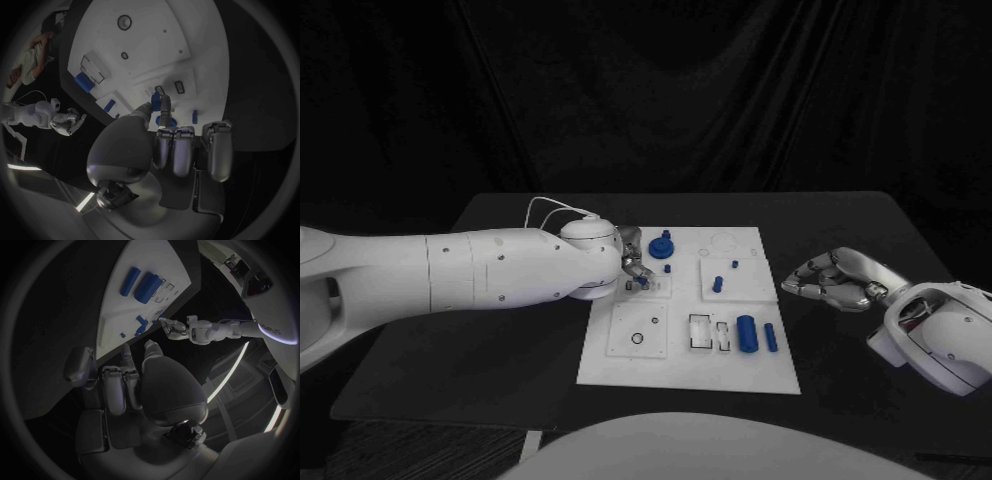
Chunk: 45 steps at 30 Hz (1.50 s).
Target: Assemble the parts on the task board
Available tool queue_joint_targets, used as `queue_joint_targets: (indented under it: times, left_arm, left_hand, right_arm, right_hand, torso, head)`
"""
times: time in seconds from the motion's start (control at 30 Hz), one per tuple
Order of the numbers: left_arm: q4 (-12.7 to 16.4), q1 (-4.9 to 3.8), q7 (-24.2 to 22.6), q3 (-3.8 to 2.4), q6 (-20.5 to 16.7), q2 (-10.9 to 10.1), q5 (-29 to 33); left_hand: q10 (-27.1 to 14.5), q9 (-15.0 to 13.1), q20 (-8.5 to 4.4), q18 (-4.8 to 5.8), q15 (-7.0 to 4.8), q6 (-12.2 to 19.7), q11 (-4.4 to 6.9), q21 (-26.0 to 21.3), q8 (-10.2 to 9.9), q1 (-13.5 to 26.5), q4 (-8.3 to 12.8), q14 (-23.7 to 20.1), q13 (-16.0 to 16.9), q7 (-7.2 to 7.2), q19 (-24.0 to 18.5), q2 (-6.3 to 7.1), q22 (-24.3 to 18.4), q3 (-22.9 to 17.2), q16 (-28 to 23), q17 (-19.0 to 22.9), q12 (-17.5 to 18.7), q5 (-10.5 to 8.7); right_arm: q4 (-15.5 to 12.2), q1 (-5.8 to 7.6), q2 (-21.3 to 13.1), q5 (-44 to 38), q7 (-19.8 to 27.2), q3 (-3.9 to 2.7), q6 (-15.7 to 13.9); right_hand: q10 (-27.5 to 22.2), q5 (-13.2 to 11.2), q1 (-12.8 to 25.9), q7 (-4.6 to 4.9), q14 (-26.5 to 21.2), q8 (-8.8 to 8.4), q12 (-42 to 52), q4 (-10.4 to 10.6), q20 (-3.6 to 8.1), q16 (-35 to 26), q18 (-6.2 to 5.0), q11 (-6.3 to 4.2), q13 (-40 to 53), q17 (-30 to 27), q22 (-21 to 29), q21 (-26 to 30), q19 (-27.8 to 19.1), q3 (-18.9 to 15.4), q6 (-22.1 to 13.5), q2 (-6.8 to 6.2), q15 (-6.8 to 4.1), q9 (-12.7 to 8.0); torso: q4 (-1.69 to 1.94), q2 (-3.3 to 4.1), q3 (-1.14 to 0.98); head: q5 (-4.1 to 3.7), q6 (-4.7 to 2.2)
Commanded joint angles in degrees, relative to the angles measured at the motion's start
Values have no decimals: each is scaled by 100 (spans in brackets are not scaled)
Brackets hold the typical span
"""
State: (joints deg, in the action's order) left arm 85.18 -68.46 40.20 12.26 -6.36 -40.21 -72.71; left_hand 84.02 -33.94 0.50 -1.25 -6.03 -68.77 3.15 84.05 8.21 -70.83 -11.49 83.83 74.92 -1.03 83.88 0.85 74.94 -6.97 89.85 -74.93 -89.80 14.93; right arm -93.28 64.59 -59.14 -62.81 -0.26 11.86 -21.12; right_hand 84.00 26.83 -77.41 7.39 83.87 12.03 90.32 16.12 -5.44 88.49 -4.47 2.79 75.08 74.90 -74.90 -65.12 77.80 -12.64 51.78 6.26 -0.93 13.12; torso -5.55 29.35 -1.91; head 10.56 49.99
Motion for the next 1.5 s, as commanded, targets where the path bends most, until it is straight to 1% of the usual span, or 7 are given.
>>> queue_joint_targets:
  times: [0.03,0.4,0.63,0.87,1.0,1.1,1.5]
  left_arm:
    - [-11,20,42,-4,-46,19,-74]
    - [-90,77,-1,-4,-27,69,-76]
    - [-129,102,-34,-4,24,85,-76]
    - [-156,142,-71,-4,23,107,-76]
    - [-168,167,-96,-4,7,126,-76]
    - [-179,181,-108,-4,-3,136,-76]
    - [-200,203,-130,-4,1,147,-76]
  left_hand:
    - [598,-10,-29,-9,-20,38,18,-18,24,54,-44,617,1508,16,413,-24,1327,3,15,-1507,-20,-40]
    - [598,-26,-28,-9,-20,37,18,-19,33,71,-77,617,1508,15,413,-24,1327,-9,15,-1507,-20,-91]
    - [598,-85,-20,-11,-13,55,8,-34,55,164,-225,617,1508,3,411,-8,1324,-9,15,-1507,-20,-431]
    - [598,-97,-19,-13,-11,58,5,-44,60,180,-254,617,1508,1,408,-4,1321,-4,15,-1507,-20,-484]
    - [598,-107,-17,-13,-8,76,1,-46,57,192,-281,617,1508,-5,408,1,1321,2,15,-1507,-20,-555]
    - [598,-125,-13,-15,-3,82,-4,-53,63,218,-324,617,1508,-10,406,4,1319,19,15,-1507,-20,-659]
    - [598,-159,-4,-15,8,92,-18,-56,75,339,-454,617,1508,-27,406,19,1319,112,15,-1507,-20,-786]
  right_arm:
    - [-8,-17,-10,-7,26,-3,-85]
    - [-7,-17,-12,-7,27,-3,-86]
    - [-8,-17,-14,-7,27,-3,-84]
    - [-15,-17,-18,-7,27,-3,-106]
    - [-22,-17,-25,-7,24,-3,-118]
    - [-25,-17,-29,-7,24,-3,-123]
    - [-26,-17,-37,-7,14,-3,-115]
  right_hand:
    - [600,27,-45,-20,507,36,-32,-13,2,-35,-110,4,1492,1281,-747,20,-52,-29,-3,1,7,-7]
    - [600,36,-54,-19,504,37,-32,-13,2,-40,-110,4,1492,1275,-746,25,-54,-30,-1,2,7,-7]
    - [600,42,-59,-19,503,37,-32,-11,2,-42,-109,5,1492,1274,-747,27,-54,-31,1,2,7,-8]
    - [600,45,-62,-19,501,37,-32,-11,2,-44,-112,5,1492,1271,-744,39,-59,-31,2,2,7,-9]
    - [600,45,-63,-19,501,37,-32,-11,2,-44,-112,5,1492,1271,-744,39,-59,-31,2,2,7,-9]
    - [600,46,-64,-19,501,38,-32,-11,2,-45,-112,4,1492,1270,-744,40,-60,-32,3,2,7,-9]
    - [600,55,-70,-20,505,39,-32,-12,2,-38,-111,4,1492,1279,-745,37,-58,-30,5,3,7,-9]
  torso:
    - [-1,2,0]
    - [-3,-1,-1]
    - [-1,1,-1]
    - [-2,3,0]
    - [-1,4,-1]
    - [-1,3,0]
    - [-3,1,1]
  head:
    - [-3,1]
    - [5,1]
    - [11,1]
    - [11,1]
    - [7,1]
    - [0,1]
    - [4,1]
